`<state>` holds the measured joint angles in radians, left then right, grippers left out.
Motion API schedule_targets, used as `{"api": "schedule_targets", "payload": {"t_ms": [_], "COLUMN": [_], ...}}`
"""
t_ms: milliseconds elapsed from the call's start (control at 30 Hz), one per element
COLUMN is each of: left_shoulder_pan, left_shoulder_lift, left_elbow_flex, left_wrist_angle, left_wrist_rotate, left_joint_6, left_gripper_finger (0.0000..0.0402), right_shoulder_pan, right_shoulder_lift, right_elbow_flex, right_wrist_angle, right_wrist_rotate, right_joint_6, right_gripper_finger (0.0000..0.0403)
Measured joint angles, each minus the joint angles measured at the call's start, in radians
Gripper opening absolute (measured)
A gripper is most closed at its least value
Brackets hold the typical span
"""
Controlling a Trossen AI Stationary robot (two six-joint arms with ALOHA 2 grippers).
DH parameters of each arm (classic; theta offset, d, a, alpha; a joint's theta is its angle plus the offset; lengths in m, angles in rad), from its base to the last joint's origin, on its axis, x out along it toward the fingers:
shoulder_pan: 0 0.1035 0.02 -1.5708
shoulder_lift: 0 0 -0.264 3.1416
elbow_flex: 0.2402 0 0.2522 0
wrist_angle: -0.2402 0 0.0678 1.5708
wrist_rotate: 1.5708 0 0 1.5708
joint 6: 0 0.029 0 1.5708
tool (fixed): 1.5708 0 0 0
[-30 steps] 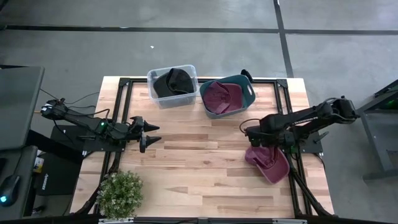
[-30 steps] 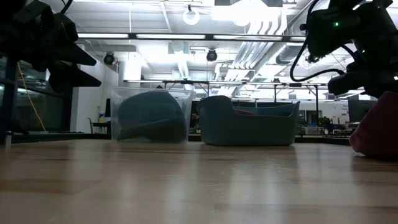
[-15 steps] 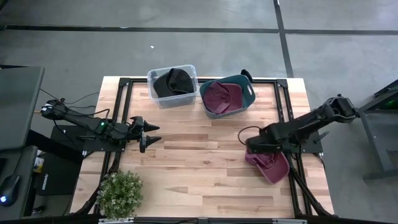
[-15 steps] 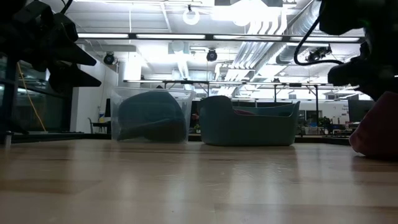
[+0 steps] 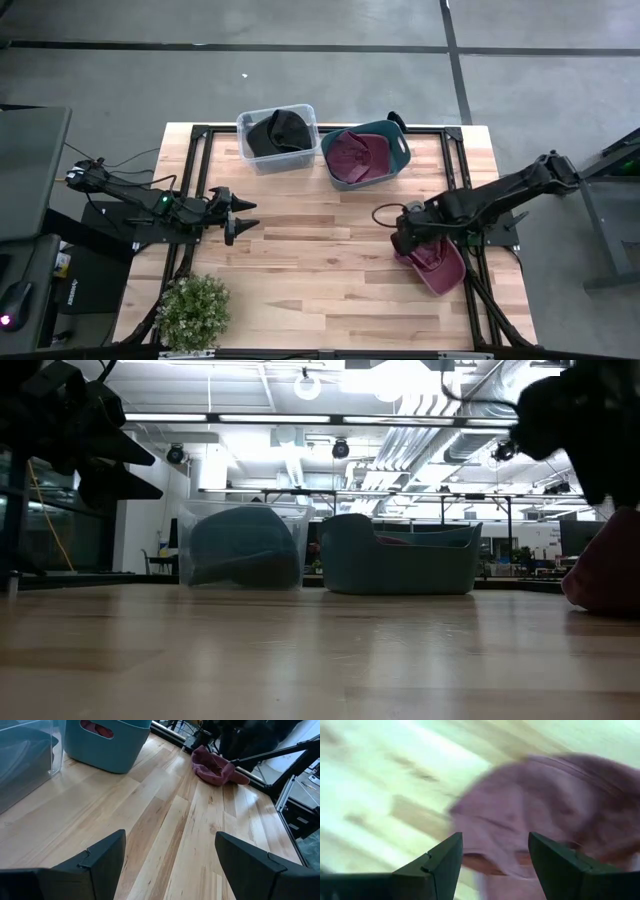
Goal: Pick & Place hat
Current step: Put the red cap into the blue bin
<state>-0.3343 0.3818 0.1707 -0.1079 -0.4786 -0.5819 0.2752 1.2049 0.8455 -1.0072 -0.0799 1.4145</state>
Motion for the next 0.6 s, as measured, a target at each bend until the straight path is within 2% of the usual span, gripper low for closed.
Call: {"api": "schedule_targets", "payload": {"t_ms": [133,267,600], "left_shoulder_pan": [0.0,0.0,0.0], "left_shoulder_lift": [0.0,0.0,0.0], "left_elbow_flex": [0.0,0.0,0.0], "left_wrist_angle": [0.0,0.0,0.0], "left_wrist_rotate": [0.0,0.0,0.0], "left_joint_6": [0.0,0.0,0.0], "left_gripper_finger": [0.0292,0.0292,0.0292], "right_shoulder_pan": [0.0,0.0,0.0], "right_shoulder_lift": [0.0,0.02,0.203], "right_elbow_flex": [0.022,0.026,0.025], "right_wrist_angle": [0.094,0.083,0.058], "right_wrist_rotate": [0.003,-0.011,-0.156], "right_joint_6": [-0.13,-0.2,-0.307], "right_gripper_finger": [0.022,0.022,0.022]}}
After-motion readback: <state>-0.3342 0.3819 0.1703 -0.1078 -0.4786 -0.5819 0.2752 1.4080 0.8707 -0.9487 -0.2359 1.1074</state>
